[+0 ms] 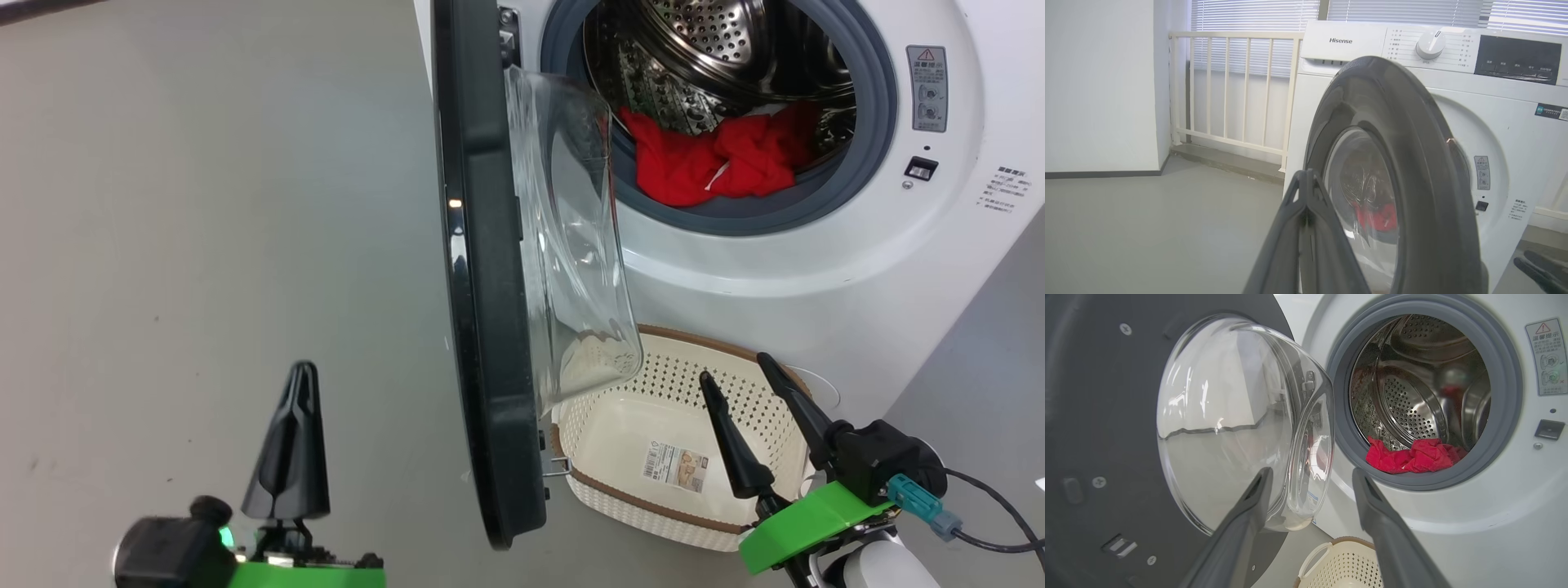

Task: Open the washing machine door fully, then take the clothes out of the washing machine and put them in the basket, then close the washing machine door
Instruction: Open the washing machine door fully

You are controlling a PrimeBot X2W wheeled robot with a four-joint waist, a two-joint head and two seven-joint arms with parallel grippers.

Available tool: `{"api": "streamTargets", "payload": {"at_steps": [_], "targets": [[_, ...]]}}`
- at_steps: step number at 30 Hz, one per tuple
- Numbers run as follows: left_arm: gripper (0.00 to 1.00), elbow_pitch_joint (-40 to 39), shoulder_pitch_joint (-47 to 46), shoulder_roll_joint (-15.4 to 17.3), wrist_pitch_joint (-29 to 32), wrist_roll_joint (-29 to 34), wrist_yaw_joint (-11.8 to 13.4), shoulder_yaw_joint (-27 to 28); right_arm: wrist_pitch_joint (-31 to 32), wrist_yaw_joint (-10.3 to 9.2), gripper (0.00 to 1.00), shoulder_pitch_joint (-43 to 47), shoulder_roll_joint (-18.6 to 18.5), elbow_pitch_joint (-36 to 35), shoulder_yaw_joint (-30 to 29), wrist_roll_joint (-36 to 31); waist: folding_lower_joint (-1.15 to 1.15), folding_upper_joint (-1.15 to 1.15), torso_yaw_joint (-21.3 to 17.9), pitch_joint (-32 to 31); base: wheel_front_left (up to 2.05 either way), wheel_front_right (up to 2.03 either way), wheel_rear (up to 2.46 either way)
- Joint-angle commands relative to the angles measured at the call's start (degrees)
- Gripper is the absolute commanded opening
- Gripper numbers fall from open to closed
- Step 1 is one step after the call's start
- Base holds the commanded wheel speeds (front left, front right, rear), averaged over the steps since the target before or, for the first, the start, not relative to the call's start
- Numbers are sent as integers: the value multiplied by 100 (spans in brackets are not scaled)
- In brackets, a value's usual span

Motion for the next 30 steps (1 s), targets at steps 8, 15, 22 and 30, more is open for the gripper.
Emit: {"api": "streamTargets", "payload": {"at_steps": [8,15,22,30], "targets": [[0,-958,-376,-42,-60,259,-152,103,-37,34,100,-26,22,-161,99,110,0,0,-45,-21,0,0,0],[0,-1359,-454,-59,-60,382,-319,-219,-37,34,100,-24,22,-162,109,111,0,0,-107,-17,0,0,0],[0,-1410,-511,-59,90,424,-594,-767,-37,34,100,-32,22,-163,112,115,0,0,-152,4,0,0,0],[0,-1192,-517,-26,449,390,-792,-1185,-37,34,100,-41,22,-155,115,135,0,0,-211,-5,0,0,0]]}}
